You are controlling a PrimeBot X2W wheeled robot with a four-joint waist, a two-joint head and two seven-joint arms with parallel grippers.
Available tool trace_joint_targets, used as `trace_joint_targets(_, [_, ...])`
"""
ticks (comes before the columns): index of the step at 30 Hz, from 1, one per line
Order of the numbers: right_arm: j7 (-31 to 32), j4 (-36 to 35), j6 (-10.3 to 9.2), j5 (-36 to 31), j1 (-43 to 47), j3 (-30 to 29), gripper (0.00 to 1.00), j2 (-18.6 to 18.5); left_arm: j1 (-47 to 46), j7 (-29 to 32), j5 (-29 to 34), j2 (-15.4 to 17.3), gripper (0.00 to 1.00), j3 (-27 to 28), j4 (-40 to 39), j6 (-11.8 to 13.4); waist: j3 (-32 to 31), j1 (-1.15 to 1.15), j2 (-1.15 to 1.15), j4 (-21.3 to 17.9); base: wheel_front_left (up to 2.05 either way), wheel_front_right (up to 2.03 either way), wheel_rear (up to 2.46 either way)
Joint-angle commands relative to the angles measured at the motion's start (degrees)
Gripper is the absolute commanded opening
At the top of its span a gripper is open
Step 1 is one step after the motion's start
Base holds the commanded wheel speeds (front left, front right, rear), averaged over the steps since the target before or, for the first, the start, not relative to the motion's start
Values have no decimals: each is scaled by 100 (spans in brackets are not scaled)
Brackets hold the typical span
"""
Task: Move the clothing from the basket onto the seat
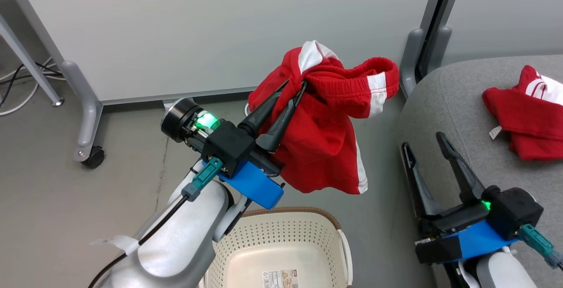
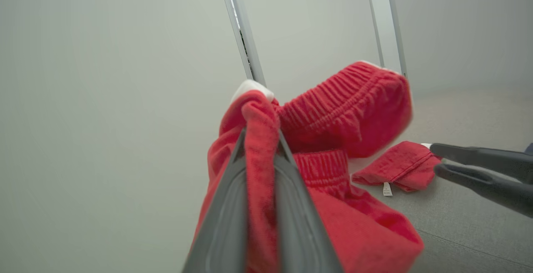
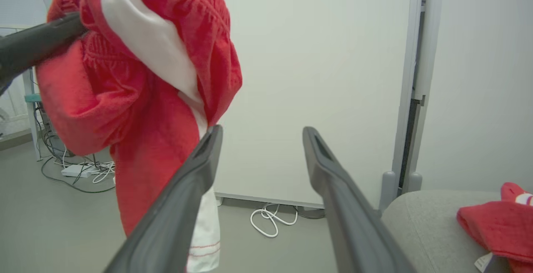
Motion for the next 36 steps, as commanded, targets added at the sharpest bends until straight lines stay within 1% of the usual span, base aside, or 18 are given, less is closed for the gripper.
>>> trace_joint_targets(1, [-22, 22, 3, 97, -157, 224, 100, -155, 53, -27, 58, -17, 0, 30, -23, -30, 4, 0, -1, 7, 0, 0, 0])
trace_joint_targets(5, [-22, 173, 3, 278, -432, 719, 100, -489, 19, -27, 131, -70, 0, -1, -52, -82, 13, 0, -1, 38, 0, 0, 0])
trace_joint_targets(7, [-22, 335, 3, 451, -612, 1005, 100, -671, 4, -27, 157, -106, 0, -24, -66, -103, 18, 0, -1, 74, 0, 0, 0])
trace_joint_targets(11, [-22, 678, 2, 779, -1065, 1727, 100, -1164, -9, -27, 215, -192, 0, -95, -48, -156, 13, 0, -1, 181, 0, 0, 0])
trace_joint_targets(15, [-22, 1033, 2, 1102, -1466, 2218, 100, -1485, -16, -27, 273, -288, 0, -212, -61, -206, -13, 0, -1, 299, 0, 0, 0])
trace_joint_targets(20, [-21, 1434, 2, 1647, -1890, 2915, 100, -1735, -52, -27, 324, -379, 0, -358, -129, -258, -26, 0, -1, 438, 0, 0, 0])
trace_joint_targets(24, [-22, 1548, 3, 2151, -2268, 3559, 100, -1871, -93, -27, 321, -415, 0, -456, -163, -288, -21, 0, -1, 518, 0, 0, 0])
trace_joint_targets(29, [-22, 1651, 3, 2554, -2556, 3882, 100, -1884, -98, -27, 303, -423, 0, -517, -171, -311, -17, 0, -1, 581, 0, 0, 0])
trace_joint_targets(30, [-22, 1690, 3, 2622, -2564, 3921, 48, -1868, -94, -28, 300, -419, 0, -519, -173, -310, -18, 0, -1, 591, 0, 0, 0])
trace_joint_targets(31, [-22, 1713, 2, 2668, -2574, 3956, 0, -1853, -89, -27, 298, -407, 0, -518, -170, -313, -22, 0, -1, 598, 0, 0, 0])
trace_joint_targets(36, [-22, 1687, 2, 2809, -2501, 3970, 0, -1816, -71, -27, 303, -351, 0, -468, -143, -325, -47, 0, -1, 595, 0, 0, 0])
